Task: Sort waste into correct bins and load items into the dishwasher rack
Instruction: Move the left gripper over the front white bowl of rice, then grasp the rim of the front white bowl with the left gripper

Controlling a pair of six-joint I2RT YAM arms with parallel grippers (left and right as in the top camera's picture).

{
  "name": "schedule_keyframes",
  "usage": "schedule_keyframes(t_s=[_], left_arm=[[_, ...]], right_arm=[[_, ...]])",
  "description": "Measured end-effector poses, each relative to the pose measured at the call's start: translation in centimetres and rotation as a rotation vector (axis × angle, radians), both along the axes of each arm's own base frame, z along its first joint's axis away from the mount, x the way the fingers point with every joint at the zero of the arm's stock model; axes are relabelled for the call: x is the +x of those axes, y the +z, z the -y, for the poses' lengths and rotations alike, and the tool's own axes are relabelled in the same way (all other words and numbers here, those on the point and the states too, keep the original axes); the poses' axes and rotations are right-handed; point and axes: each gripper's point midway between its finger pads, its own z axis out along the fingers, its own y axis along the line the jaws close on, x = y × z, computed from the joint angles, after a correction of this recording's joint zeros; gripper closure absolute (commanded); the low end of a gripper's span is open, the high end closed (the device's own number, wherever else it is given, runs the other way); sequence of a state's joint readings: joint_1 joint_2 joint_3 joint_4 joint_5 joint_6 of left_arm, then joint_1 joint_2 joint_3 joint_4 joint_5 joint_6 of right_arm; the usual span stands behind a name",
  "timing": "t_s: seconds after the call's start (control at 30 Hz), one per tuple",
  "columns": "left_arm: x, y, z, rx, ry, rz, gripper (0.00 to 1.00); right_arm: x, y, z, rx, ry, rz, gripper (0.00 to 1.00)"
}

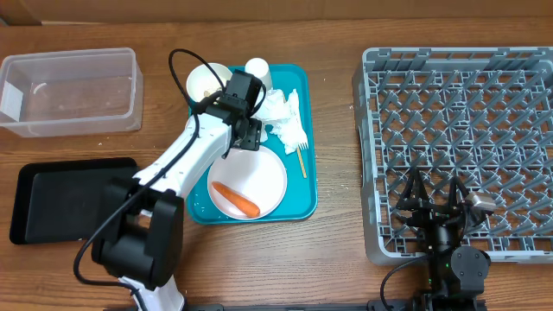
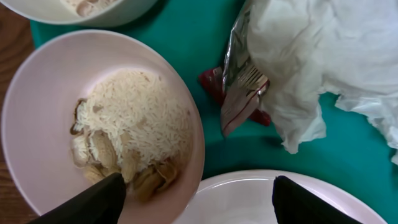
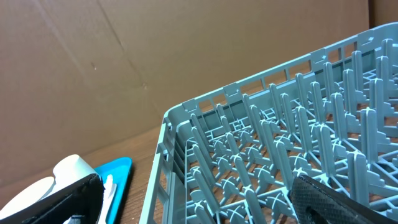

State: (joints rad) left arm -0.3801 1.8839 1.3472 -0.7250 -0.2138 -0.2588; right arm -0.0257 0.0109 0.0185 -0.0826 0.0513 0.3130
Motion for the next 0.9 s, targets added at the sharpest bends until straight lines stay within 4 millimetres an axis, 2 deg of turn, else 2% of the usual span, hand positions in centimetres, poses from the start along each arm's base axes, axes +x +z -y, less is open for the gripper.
schedule_keyframes(t_s=[0.07, 0.23, 0.37, 0.5, 0.7, 0.9], left_arm=[[-0.1, -0.9, 0.0, 0.008, 0.0, -0.02, 0.28], [0.0, -2.7, -0.2, 0.03, 0.003, -0.046, 0.3], [0.4, -2.5, -0.4, 0.042, 0.009, -0.028, 0.3], [0.7, -2.3, -0.4, 0.047, 0.011, -0.018, 0.36], [1.3, -1.7, -0.3, 0.043, 0.013, 0.0, 0.37], [1.5, -1.5, -0.3, 0.039, 0.016, 0.01, 0.51]], right_arm=[[0.0, 0.0, 0.0, 0.0, 0.0, 0.0, 0.0], [0.0, 0.0, 0.0, 0.0, 0.0, 0.0, 0.0], [0.0, 0.0, 0.0, 0.0, 0.0, 0.0, 0.0], [0.0, 0.0, 0.0, 0.0, 0.0, 0.0, 0.0], [0.0, 0.0, 0.0, 0.0, 0.0, 0.0, 0.0], [0.0, 0.0, 0.0, 0.0, 0.0, 0.0, 0.0]])
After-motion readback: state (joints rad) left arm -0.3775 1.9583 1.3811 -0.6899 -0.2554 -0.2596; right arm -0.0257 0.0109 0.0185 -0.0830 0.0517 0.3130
